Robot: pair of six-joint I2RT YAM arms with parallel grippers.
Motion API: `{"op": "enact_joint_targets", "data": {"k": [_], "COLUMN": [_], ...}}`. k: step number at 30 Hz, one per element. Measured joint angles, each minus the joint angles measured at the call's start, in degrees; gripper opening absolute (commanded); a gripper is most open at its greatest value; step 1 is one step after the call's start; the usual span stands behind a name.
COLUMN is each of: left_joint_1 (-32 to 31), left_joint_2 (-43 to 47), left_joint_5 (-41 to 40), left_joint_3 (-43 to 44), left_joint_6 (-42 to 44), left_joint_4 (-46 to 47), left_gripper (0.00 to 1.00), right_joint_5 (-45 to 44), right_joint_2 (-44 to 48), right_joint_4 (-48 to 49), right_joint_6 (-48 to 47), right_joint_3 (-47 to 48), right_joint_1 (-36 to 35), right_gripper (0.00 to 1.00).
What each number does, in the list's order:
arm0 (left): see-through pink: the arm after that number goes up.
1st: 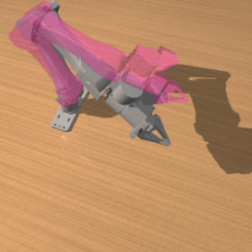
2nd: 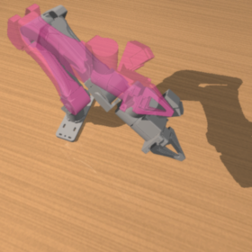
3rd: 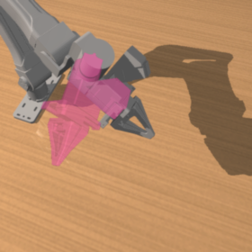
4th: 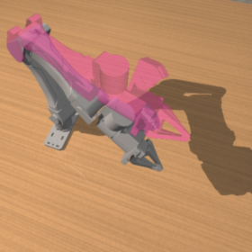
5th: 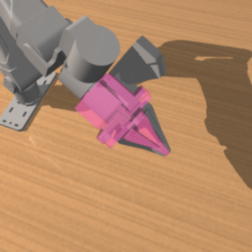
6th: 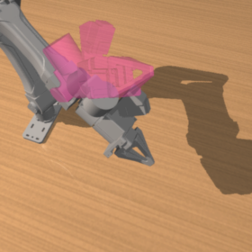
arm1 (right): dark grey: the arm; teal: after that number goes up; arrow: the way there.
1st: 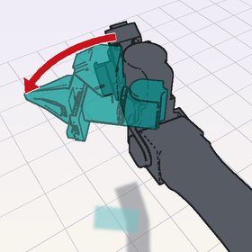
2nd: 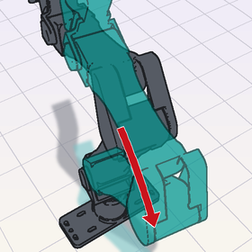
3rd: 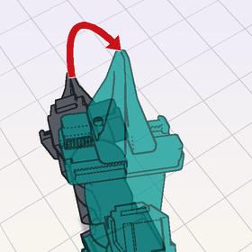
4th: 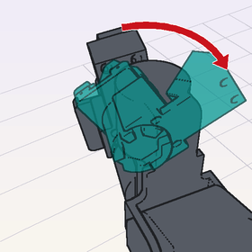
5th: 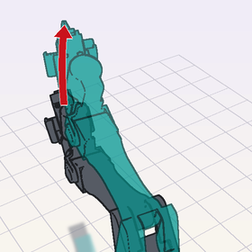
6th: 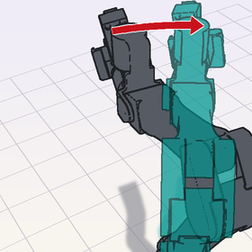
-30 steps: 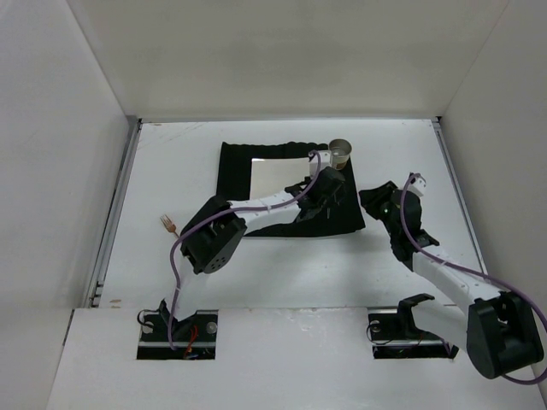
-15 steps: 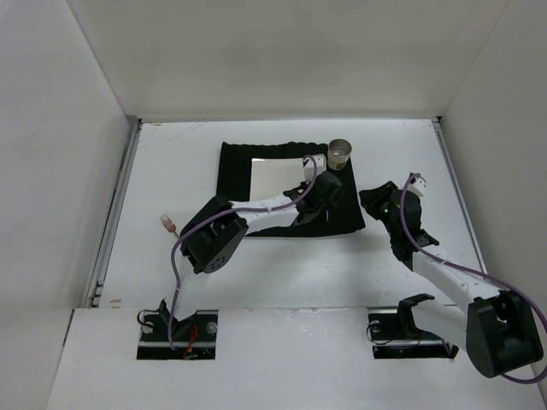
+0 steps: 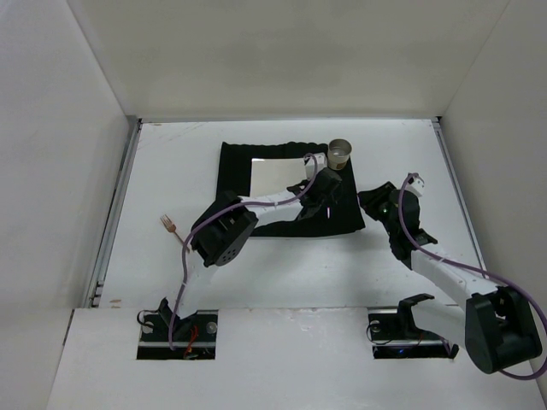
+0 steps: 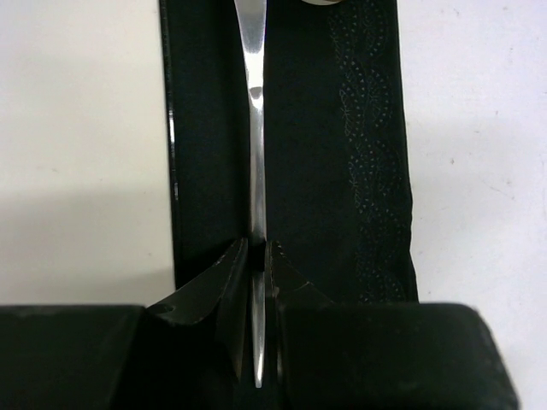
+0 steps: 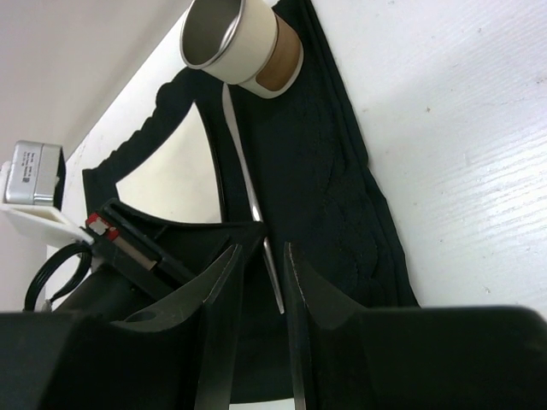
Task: Set the dinner table for one person
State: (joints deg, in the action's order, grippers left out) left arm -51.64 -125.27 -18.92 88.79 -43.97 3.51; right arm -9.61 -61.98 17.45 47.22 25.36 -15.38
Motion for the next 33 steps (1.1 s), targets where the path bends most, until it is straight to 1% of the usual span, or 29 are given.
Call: {"op": "enact_joint_targets", "data": {"k": [6,14,22,25,29,32,33], "left_joint_1": [0.00,0.33,0.31,-0.07,-1.22,-2.43,-2.80], "left_joint_2": [-0.70,-1.42,-1.42,-0.59,6.10,15.69,19.71], "left_joint_5": [0.87,0.70,0.24,-0.39,-1.31,-2.32,-2.84], "left_joint_3": [1.18,1.25,1.25,0.48,-5.33,-12.46,-15.37], "left_joint_6": [-0.02,-1.38,-1.64,-1.05,0.72,2.84,3.48], "left_joint_4": [-0.17,-0.44,-0.22,0.24,1.18,4.37,5.75], "left_gripper": [0.03,0.09,0.26,0.31,0.34,0.34,0.34], "right_joint_5": [0.11,0.42,0.50,0.59,0.59,0.59,0.59], "right_joint_2": [-0.28,-0.79,-0.79,-0.79,-0.79,-0.76,-0.72], "right_joint_4": [0.22,0.24,0.24,0.24,0.24,0.24,0.22], "right_joint_6": [0.17,0.20,0.22,0.31,0.37,0.37,0.37], "right_joint_3": [0.02,0.02,0.02,0.02,0.02,0.02,0.02], "right_joint_1": [0.00,0.00,0.00,0.00,0.00,0.00,0.00], "right_gripper": [0.32,0.32,0.32,0.37,0.38,0.38,0.36]}}
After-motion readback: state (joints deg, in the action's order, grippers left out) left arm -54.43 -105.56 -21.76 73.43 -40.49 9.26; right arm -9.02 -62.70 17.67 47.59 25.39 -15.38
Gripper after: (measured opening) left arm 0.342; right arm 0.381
